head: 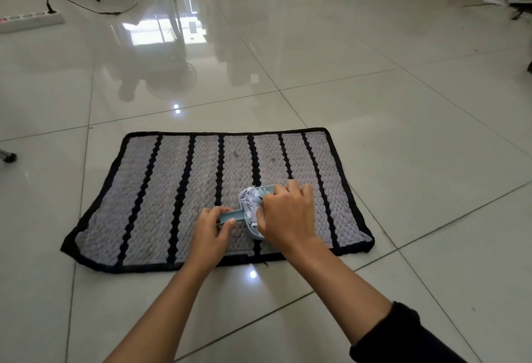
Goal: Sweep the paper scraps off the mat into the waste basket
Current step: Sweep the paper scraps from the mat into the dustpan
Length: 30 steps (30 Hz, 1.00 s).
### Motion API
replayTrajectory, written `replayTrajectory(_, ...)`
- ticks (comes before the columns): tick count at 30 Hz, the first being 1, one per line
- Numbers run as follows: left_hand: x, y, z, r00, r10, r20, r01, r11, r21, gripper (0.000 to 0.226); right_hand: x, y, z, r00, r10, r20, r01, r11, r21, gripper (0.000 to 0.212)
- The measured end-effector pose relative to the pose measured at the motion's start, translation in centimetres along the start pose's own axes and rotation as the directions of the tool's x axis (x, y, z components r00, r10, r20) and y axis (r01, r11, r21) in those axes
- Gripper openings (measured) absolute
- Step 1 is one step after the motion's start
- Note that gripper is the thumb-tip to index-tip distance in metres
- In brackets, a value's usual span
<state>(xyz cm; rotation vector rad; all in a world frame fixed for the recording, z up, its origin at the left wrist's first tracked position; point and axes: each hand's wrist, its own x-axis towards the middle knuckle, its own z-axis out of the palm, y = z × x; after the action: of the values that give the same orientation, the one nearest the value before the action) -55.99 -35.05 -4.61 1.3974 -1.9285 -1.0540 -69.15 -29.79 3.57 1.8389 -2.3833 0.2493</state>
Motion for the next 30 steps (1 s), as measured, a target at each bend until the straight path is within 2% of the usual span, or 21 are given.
replayTrajectory(7,-1.0,0.4,-3.7,0.988,0.02,-0.156,-0.024,0.999,-0.023,0.019,0.4,-3.1,-2.2,0.989,-0.128,-0.076,0.12,0.988,-0.102,0.018)
replayTrajectory(15,-3.5,-0.3,-7.4,0.953,-0.003,-0.303,0.002,1.0,-0.003,0.018,-0.2,-6.4,-3.2,0.959,-0.234,-0.158,0.232,0.972,-0.032,0.006)
replayTrajectory(18,-3.7,-0.9,-7.0,0.957,-0.009,-0.29,0.015,1.0,0.018,0.019,-0.1,-4.4,-3.0,0.967,-0.18,-0.181,0.179,0.984,-0.023,0.006)
replayTrajectory(24,-3.6,-1.7,-4.5,0.978,-0.038,-0.206,0.042,0.999,0.013,0.017,1.0,1.6,-2.1,0.976,0.041,-0.213,-0.019,0.994,0.107,0.021)
replayTrajectory(27,-3.4,-1.8,-3.7,0.988,-0.035,-0.151,0.038,0.999,0.02,0.018,1.4,3.7,-1.3,0.981,0.08,-0.177,-0.068,0.995,0.073,0.021)
replayTrajectory(30,-3.3,-1.6,-3.0,0.995,-0.025,-0.092,0.025,1.0,-0.001,0.016,1.2,4.5,-0.3,0.994,0.09,-0.065,-0.085,0.994,0.063,0.024)
